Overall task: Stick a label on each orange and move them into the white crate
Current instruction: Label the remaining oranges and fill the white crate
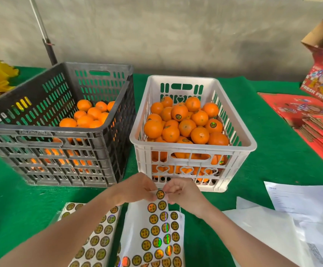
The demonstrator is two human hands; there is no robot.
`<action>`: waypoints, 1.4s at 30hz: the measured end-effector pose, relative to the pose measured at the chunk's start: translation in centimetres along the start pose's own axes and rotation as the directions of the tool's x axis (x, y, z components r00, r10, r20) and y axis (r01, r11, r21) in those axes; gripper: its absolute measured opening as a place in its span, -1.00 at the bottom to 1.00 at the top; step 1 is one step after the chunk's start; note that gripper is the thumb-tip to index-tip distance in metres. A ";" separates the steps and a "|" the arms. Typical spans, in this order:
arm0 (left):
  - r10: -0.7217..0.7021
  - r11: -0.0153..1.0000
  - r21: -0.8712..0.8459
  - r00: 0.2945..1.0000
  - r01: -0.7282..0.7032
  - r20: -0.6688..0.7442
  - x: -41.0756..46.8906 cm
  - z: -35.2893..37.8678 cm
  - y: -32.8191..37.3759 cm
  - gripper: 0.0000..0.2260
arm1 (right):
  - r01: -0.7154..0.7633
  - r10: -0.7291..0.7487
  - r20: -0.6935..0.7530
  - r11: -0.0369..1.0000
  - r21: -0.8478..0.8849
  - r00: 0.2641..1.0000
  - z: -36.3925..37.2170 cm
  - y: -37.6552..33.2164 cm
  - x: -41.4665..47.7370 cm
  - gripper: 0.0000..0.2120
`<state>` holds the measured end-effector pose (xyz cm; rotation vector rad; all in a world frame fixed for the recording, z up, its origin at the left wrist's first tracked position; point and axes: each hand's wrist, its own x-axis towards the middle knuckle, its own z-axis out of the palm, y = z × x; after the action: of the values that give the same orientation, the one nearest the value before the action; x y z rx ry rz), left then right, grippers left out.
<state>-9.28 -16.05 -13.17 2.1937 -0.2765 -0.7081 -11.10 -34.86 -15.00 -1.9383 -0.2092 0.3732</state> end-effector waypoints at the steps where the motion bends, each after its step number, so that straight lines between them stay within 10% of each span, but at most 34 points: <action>1: 0.001 1.000 0.006 1.000 -0.001 -0.022 0.1 0.2 0.1 -0.78 | 0.003 -0.003 -0.014 1.000 -0.005 1.000 0.1 0.0 0.0 -0.77; 11: -0.012 0.998 -0.068 1.000 0.013 0.017 0.5 1.1 0.1 -0.83 | 0.139 -0.214 -0.198 0.932 -0.336 0.957 1.8 1.6 0.4 -0.95; 23: -0.166 0.963 -0.235 0.975 0.129 -0.147 1.5 2.2 0.3 -0.61 | 0.414 -0.672 -0.208 0.638 -0.650 0.711 3.4 2.7 -0.4 -0.78; 42: -0.133 0.892 -0.441 0.990 0.103 -0.039 1.7 1.8 -0.3 -0.82 | 0.342 -0.610 -0.333 0.727 -0.595 0.719 3.5 3.2 -0.5 -0.84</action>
<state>-8.89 -17.68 -14.97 1.8060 0.0538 -0.6831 -12.87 -33.21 -19.14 -2.3020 -0.5020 -0.6319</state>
